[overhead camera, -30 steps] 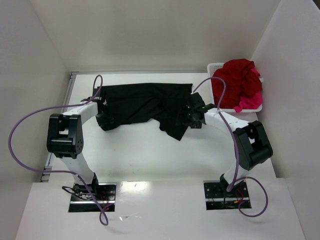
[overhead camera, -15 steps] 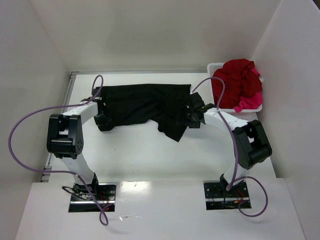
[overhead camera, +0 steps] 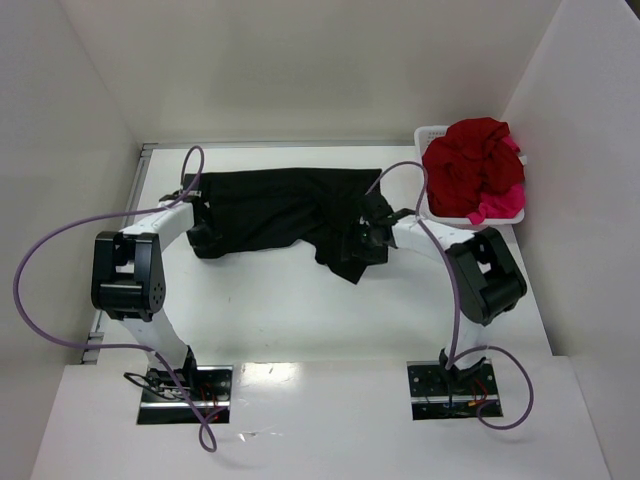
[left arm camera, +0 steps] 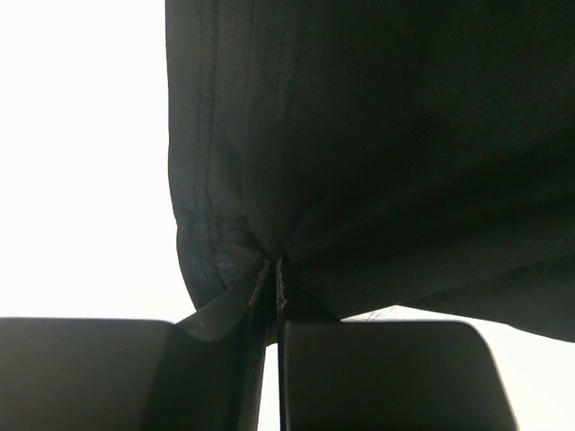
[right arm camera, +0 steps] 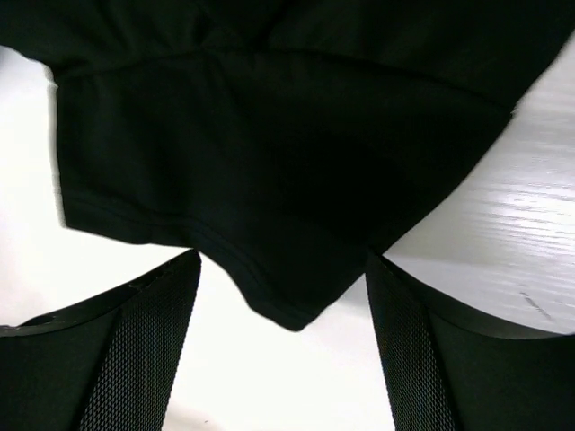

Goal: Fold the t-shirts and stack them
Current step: Grap the side of the flattened tshirt closest away from the robot with both arms

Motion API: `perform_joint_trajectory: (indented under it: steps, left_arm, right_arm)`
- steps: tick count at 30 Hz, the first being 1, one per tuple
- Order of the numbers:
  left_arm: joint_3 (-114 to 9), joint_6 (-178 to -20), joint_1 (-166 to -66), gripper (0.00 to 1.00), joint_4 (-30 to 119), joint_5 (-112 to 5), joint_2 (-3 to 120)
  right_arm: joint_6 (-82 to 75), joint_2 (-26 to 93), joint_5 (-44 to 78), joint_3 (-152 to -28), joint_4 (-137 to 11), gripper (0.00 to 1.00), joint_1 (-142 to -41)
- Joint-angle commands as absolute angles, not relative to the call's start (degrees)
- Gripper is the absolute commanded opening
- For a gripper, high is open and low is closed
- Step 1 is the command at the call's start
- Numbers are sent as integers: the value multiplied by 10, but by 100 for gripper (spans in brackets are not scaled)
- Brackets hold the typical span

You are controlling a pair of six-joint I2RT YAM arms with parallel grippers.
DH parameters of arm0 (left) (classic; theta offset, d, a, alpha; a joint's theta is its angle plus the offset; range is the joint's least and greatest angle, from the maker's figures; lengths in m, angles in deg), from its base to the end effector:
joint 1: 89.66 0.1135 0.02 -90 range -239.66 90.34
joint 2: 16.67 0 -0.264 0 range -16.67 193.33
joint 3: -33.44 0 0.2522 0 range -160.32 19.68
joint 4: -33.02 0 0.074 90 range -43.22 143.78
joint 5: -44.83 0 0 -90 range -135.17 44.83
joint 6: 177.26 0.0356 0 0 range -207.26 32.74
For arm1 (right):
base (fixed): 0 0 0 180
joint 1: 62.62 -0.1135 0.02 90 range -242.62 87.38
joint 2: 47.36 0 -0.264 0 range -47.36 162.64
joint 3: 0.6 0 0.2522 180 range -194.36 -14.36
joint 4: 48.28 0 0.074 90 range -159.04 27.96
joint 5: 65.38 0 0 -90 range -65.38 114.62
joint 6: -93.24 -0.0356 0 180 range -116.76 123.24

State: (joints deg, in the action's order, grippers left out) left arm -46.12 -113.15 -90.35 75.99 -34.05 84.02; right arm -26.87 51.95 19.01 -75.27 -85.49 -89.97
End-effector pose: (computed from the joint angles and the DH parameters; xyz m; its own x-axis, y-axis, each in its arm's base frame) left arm 0.3519 0.0026 0.1840 -0.7776 -0.4191 -0.4687 -0.4579 0.8883 -0.0346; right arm 0.3036 0.1609 0.1724 -0.9274 0.0824 -0.3649 -0.0381 0.9496 0.3112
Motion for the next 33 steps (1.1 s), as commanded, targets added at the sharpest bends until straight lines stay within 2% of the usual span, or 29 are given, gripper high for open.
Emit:
perform_joint_trajectory:
  steps: [1,9,19,22,23,24,25,26,33]
  left_arm:
    - [-483,-1136,-904,11,766,-344,823]
    - [-483,-1131,-904,12,766,-350,828]
    - [-483,-1120,-898,12,766,-350,833]
    - [-483,-1120,-898,12,766,-350,834]
    - [-483,-1115,-893,12,766,-355,834]
    - [-483,-1115,-893,12,766,-355,834]
    - [-483,-1115,-888,12,766,-355,834]
    - [-483,-1115,-888,12,766,-355,834]
    - [-489,-1110,-877,8,760,-355,846]
  right_arm:
    - [-268,544,223,-786,-877,79,-927]
    - [-299,550,302,-812,-947,78,-937]
    - [-332,589,328,-812,-953,48,-954]
    - [-338,598,323,-812,-953,29,-959]
    - [-345,598,323,-812,-953,21,-959]
    - [-346,598,339,-812,-953,8,-959]
    - [-354,598,348,-812,-953,3,-959]
    - [-360,591,356,-812,-960,0,-959]
    - [-365,540,390,-818,-1022,0,-953]
